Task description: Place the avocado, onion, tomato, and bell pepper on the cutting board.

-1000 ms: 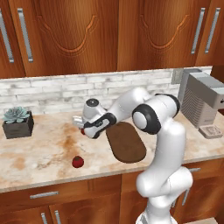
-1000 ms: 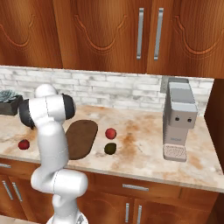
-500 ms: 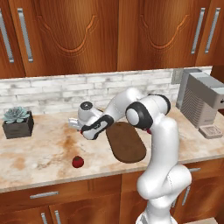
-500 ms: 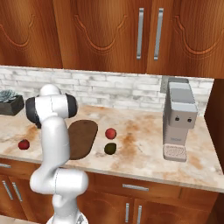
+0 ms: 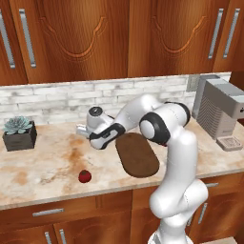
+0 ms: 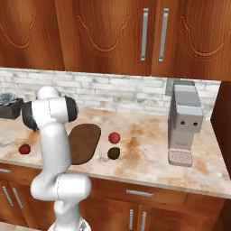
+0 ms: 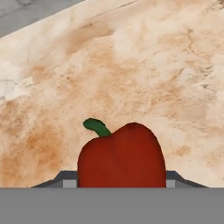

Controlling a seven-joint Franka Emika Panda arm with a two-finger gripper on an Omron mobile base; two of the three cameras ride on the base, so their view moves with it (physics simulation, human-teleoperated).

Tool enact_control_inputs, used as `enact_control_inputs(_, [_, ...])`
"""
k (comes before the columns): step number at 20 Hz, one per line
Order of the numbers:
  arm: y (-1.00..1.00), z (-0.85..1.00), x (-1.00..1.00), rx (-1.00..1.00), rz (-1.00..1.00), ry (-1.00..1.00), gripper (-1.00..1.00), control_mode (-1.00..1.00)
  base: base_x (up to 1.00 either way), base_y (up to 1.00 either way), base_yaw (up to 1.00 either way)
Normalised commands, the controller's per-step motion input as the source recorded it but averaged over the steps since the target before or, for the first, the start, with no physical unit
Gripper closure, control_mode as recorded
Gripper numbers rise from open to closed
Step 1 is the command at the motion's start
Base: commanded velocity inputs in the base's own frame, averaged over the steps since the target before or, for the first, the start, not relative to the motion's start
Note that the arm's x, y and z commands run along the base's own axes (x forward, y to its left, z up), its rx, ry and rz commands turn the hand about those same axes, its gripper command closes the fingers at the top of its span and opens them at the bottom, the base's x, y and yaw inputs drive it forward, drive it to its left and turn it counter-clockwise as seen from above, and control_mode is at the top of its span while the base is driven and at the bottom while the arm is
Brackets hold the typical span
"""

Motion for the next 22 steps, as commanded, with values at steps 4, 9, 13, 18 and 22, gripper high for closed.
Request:
enact_control_inputs(4, [-0.32, 0.63, -0.08, 0.03, 0.0, -0.05, 1.0, -1.0, 0.0, 0.0, 0.0])
enact_control_inputs(9, [-0.29, 0.44, -0.2, 0.0, 0.0, -0.05, 1.0, -1.0, 0.0, 0.0, 0.0])
enact_control_inputs(13, [-0.31, 0.26, -0.28, 0.0, 0.0, 0.0, 1.0, -1.0, 0.0, 0.0, 0.0])
enact_control_inputs(18, [-0.39, 0.08, -0.41, 0.0, 0.0, -0.07, 1.0, -1.0, 0.0, 0.0, 0.0])
enact_control_inputs(22, [-0.44, 0.09, -0.42, 0.0, 0.0, -0.07, 1.0, -1.0, 0.0, 0.0, 0.0])
